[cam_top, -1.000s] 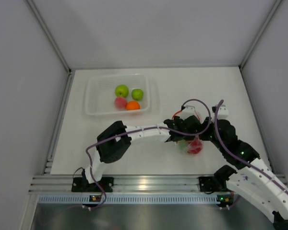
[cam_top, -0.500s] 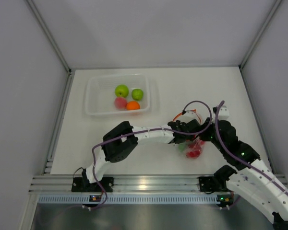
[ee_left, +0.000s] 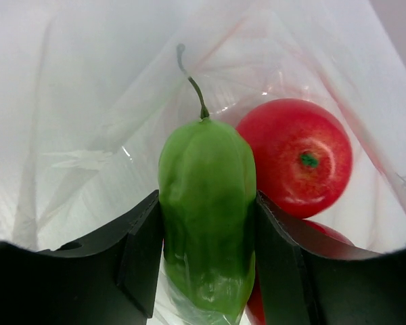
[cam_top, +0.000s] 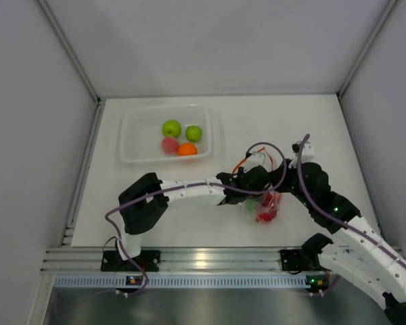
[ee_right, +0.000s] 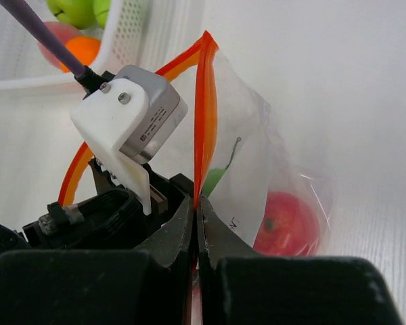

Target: Open the zip-top bag and remove the fake food

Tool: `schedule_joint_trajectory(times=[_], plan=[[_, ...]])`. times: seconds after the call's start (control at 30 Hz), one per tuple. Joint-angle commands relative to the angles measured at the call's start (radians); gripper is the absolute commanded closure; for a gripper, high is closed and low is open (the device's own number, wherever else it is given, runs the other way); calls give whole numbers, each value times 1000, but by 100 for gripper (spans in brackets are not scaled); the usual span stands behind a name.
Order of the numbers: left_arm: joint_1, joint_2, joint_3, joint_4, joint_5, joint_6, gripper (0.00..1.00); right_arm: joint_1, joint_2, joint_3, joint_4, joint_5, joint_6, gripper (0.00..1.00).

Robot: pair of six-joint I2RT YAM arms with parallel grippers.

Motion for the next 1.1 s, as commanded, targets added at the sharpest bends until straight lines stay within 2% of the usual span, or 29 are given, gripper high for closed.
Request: schedule_joint_trajectory(times=[0.0, 0.2, 0.33, 0.47, 0.6, 0.67, 0.8, 0.87, 1.07], plan=[[-29, -140, -42, 187, -4, 40, 100, -5, 48, 37, 76, -1, -36, 100], [-19, -172, -73, 207, -101, 77, 100, 0, 91, 40, 118, -144, -34, 100], [5, -189, -91, 222, -124, 60, 100, 26, 106, 62, 76, -79, -51, 100], [5, -203, -122, 250, -116, 85, 100, 26, 120, 89, 13, 86, -92, 100], [7, -229, -187, 294, -95, 94, 100, 26, 160, 132, -28, 180, -144, 100], [7, -256, -241, 348, -81, 95, 100, 24, 169, 136, -8, 180, -148, 100], [7, -307, -332, 530, 4, 143, 100, 26, 223, 149, 45, 71, -143, 100], [7, -324, -358, 569, 19, 157, 100, 37, 247, 160, 64, 36, -126, 100], [7, -344, -361, 653, -4, 256, 100, 123, 257, 140, 96, 57, -95, 100]])
